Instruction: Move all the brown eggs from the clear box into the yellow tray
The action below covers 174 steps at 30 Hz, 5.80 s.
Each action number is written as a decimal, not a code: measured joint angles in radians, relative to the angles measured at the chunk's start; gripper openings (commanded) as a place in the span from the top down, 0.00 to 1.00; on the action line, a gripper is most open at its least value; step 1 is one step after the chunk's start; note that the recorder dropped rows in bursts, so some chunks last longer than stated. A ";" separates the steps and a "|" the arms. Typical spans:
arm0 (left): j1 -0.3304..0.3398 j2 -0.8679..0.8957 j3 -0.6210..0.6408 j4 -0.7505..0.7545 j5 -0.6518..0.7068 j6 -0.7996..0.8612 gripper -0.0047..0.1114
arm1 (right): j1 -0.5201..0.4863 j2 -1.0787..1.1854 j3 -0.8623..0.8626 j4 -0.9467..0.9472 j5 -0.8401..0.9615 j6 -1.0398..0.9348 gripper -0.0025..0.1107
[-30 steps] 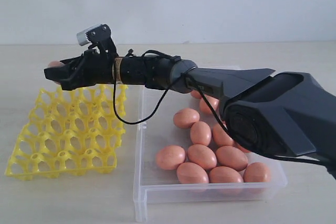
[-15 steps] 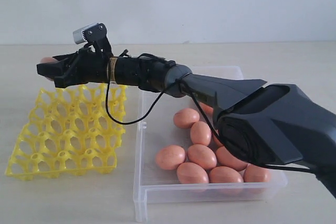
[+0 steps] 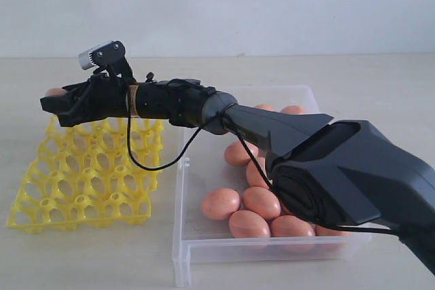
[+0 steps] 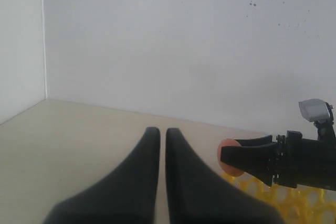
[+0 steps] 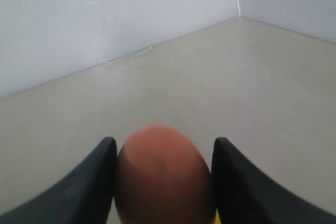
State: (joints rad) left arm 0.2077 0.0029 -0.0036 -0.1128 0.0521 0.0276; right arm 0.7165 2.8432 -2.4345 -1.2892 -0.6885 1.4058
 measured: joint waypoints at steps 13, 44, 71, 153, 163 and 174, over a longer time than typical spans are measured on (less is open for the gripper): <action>0.000 0.000 0.000 0.000 0.000 0.000 0.93 | 0.000 0.000 -0.002 -0.031 -0.056 -0.042 0.98; 0.000 0.000 0.000 0.000 0.000 0.000 0.93 | 0.012 0.031 -0.005 0.115 -0.008 -0.262 0.98; 0.000 0.000 0.000 0.000 0.000 0.000 0.93 | 0.013 -0.093 -0.055 -0.292 0.070 0.258 0.98; 0.000 -0.001 0.000 0.000 0.000 0.000 0.93 | 0.024 0.059 -0.095 0.151 0.077 -0.087 0.98; 0.000 -0.001 0.000 0.000 0.000 0.000 0.93 | 0.024 0.059 -0.095 0.123 0.060 -0.083 0.98; 0.000 -0.001 0.000 0.000 0.000 0.000 0.93 | 0.024 0.059 -0.095 0.116 0.058 -0.079 0.98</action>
State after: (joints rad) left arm 0.2077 0.0015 -0.0036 -0.1128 0.0521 0.0276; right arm 0.7406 2.9021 -2.5292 -1.1730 -0.6309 1.3268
